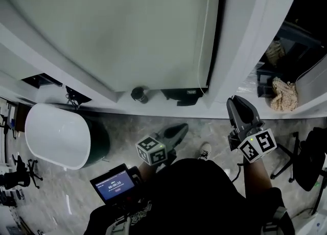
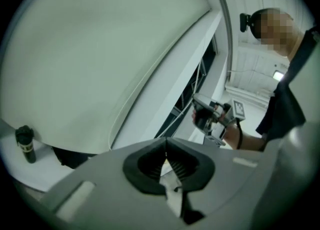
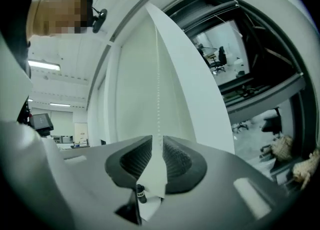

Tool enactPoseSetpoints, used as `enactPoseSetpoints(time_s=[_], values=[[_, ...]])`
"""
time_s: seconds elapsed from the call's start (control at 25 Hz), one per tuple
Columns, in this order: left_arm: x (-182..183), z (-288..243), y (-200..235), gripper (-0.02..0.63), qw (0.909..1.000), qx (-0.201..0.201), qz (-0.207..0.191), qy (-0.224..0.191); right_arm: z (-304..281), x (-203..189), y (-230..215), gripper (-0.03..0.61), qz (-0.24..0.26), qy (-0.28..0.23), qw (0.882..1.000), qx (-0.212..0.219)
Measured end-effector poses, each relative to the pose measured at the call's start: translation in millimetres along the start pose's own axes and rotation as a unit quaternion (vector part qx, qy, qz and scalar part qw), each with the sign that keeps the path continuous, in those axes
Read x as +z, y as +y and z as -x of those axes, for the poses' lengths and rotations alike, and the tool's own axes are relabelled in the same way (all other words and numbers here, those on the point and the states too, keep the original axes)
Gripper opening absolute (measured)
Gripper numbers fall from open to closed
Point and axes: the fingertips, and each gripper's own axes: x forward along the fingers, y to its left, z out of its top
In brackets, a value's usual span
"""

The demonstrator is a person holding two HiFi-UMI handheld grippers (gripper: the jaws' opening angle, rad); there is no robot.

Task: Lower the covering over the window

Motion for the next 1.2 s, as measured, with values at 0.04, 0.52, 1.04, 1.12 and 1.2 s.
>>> enactPoseSetpoints(time_s=[0.04,0.52,1.04,1.12,1.2], values=[[1.5,12.5,0.0,0.0,1.0,-0.006,-0.002,0.0,0.8,-7.5,3.2,0.074,-0.015,0.003,1.0,-0.022],[-27.1,145.0,-13.6,0.0,0.9957,-0.079,0.007,0.048,48.6,-103.5,131.7,0.036,-0.146,0.022,0.978,-0.146],[-91.3,189.0,-80.1,0.0,0.997,-0.022,0.008,0.074,112.7,-154.6,254.7,0.008,-0.14,0.092,0.985,-0.032],[-107.8,194.4,-102.6,0.0,0.9972,-0.015,0.019,0.07,141.3,-161.8,263.7,0.008,-0.145,0.101,0.984,-0.017],[-128.8,199.6,-129.3,0.0,0.9973,-0.008,0.029,0.067,174.5,-168.6,268.7,0.008,-0.157,0.11,0.981,-0.007]])
